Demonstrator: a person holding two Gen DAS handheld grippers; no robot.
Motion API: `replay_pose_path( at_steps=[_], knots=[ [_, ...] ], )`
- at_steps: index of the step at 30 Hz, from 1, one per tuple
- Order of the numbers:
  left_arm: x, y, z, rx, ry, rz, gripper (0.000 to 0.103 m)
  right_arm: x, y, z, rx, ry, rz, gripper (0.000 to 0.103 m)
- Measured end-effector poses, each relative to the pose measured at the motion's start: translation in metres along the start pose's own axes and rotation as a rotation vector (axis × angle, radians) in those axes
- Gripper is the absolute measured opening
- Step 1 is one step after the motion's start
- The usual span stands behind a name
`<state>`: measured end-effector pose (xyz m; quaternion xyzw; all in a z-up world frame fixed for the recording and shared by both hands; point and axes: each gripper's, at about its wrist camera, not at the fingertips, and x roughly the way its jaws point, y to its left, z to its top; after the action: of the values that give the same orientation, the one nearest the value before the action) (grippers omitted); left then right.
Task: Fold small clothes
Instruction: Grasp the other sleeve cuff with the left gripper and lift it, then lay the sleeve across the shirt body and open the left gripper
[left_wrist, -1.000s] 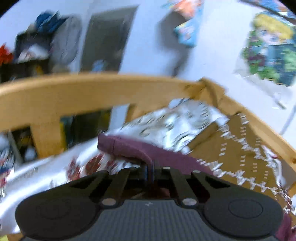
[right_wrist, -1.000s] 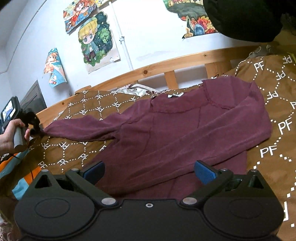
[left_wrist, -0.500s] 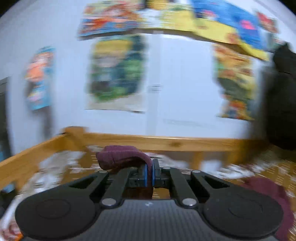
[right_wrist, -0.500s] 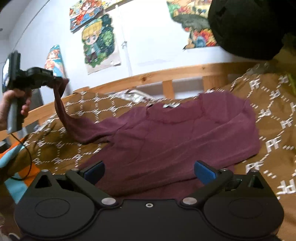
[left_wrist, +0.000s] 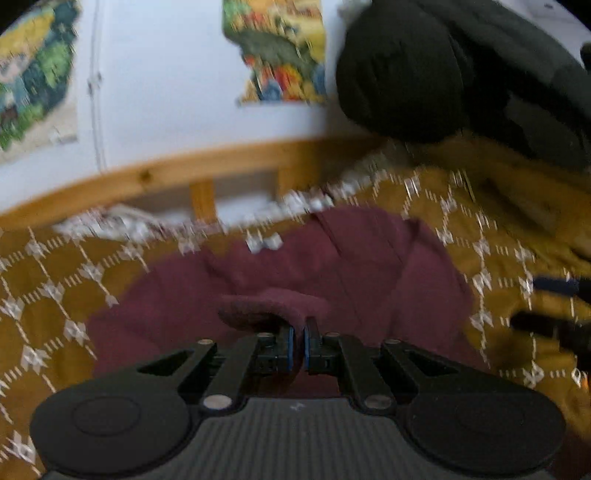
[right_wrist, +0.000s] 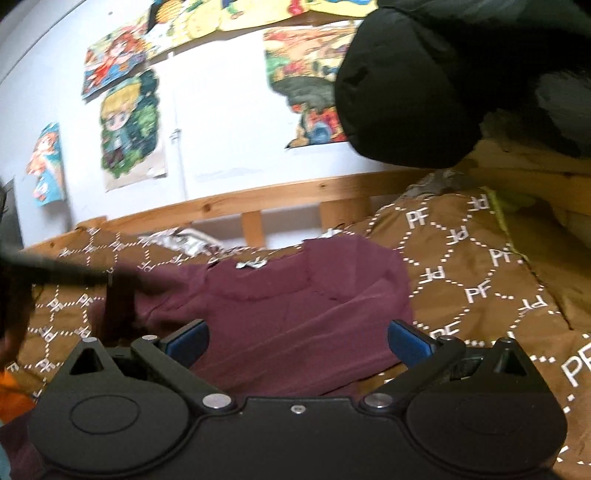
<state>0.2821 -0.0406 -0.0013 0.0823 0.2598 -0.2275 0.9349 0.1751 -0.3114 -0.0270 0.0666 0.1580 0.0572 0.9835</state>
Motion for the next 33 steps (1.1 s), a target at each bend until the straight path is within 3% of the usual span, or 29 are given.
replay_pose_path(
  at_steps=[4, 6, 11, 16, 22, 24, 28, 31, 33],
  knots=[
    [0.008, -0.010, -0.022, -0.003, 0.067, -0.039, 0.010, 0.003, -0.006, 0.000, 0.011, -0.005, -0.018, 0.103],
    [0.009, -0.018, -0.031, 0.026, 0.091, -0.062, 0.019, 0.003, -0.008, -0.002, 0.020, -0.002, -0.017, 0.103],
    [-0.003, -0.027, -0.042, 0.052, 0.123, -0.134, 0.057, 0.005, -0.007, -0.006, 0.024, 0.014, -0.014, 0.102],
    [-0.016, -0.023, -0.052, -0.013, 0.159, -0.161, 0.084, 0.009, -0.004, -0.009, 0.013, 0.030, -0.009, 0.102],
    [-0.043, 0.003, -0.053, -0.138, 0.121, -0.141, 0.095, 0.014, 0.003, -0.017, 0.018, 0.111, -0.014, 0.102],
    [-0.054, 0.017, -0.051, -0.220, 0.096, -0.073, 0.096, 0.014, 0.008, -0.019, 0.011, 0.148, -0.021, 0.102],
    [-0.068, 0.049, -0.039, -0.405, 0.067, 0.234, 0.103, 0.030, 0.027, -0.010, 0.019, 0.230, -0.001, 0.102],
    [-0.067, 0.086, -0.030, -0.521, 0.064, 0.330, 0.103, 0.054, 0.062, -0.005, -0.047, 0.308, 0.003, 0.102],
    [-0.059, 0.113, -0.023, -0.591, 0.091, 0.397, 0.103, 0.065, 0.089, -0.007, -0.089, 0.310, 0.015, 0.102]
  ],
)
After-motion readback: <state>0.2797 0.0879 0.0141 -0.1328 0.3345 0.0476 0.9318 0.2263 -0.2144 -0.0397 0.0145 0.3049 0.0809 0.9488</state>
